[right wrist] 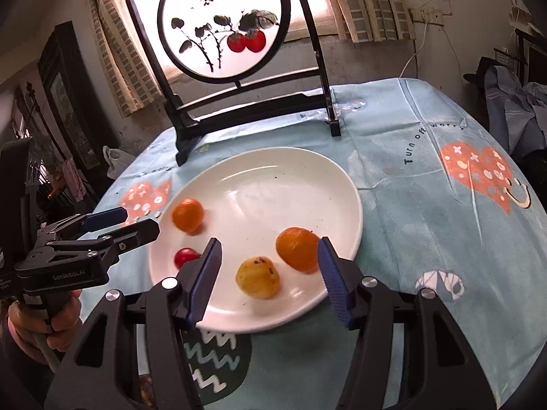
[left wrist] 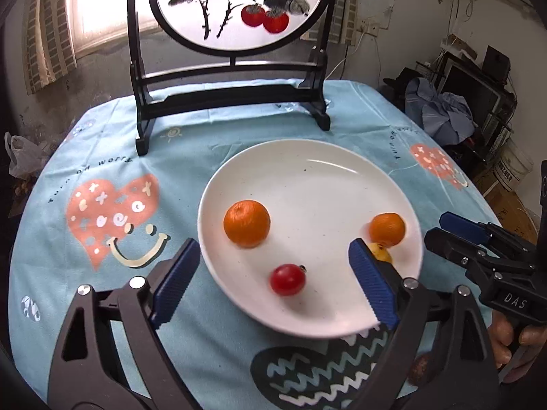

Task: Organize fruits
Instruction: 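Carry the orange and tangerine to the plate and release both, then grasp the orange tomato with the right tool while the left tool grasps a small tangerine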

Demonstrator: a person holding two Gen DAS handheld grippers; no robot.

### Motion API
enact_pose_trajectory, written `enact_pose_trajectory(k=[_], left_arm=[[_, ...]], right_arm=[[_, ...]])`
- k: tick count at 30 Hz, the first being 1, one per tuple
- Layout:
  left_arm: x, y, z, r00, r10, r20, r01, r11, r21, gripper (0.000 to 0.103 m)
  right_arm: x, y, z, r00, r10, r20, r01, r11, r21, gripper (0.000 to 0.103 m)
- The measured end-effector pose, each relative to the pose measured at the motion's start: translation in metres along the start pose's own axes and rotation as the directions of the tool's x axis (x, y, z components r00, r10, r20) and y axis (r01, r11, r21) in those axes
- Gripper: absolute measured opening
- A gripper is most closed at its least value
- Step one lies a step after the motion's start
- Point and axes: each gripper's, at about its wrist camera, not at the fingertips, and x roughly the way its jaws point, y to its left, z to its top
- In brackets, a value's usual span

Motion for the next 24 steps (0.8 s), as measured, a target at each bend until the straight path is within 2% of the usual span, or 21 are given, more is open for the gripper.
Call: enact_pose_trajectory(k=[3,6,11,14,17,20,24], left_arm=[[-0.043,-0.011,-0.018,0.998,0.021,0.058,-0.022,0.999,0.028,0.099],[-0.079,-0.022,-0.050,0.996,0.025,0.087,-0.031,0.998,0.062,0.101],[-0.114,-0.027,-0.120,0.997,0.024,0.080,-0.029,0.998,0.061,0.101],[-0.123,-0.022,-0.161,0.998,0.026,0.057,-0.027,0.999,0.017,0.101],[-0.128,-0.017,-0.193,0.999,0.035,0.029,-0.034,0.999,-0.020,0.101],[-0.128,-0.017,-0.216,1.000,0.017,0.013,-0.017,1.000,-0.015,0.101],[-0.124,-0.019,-0.230,1.000,0.023,0.002,-0.023,1.000,-0.004,0.101]], right_arm=[[-0.041,0.011,-0.018,0.998,0.041,0.042,-0.041,0.999,-0.008,0.060],[-0.075,0.018,-0.047,0.994,0.088,0.059,-0.088,0.996,-0.007,0.060],[-0.108,0.025,-0.105,0.998,0.044,0.035,-0.043,0.999,-0.012,0.060],[-0.116,0.029,-0.136,1.000,0.022,0.009,-0.022,0.999,-0.029,0.060],[-0.117,0.033,-0.162,0.998,0.042,-0.046,-0.045,0.997,-0.060,0.060],[-0.113,0.040,-0.180,0.995,0.033,-0.090,-0.042,0.994,-0.101,0.060],[-0.111,0.055,-0.190,0.997,-0.035,-0.073,0.019,0.979,-0.201,0.060]])
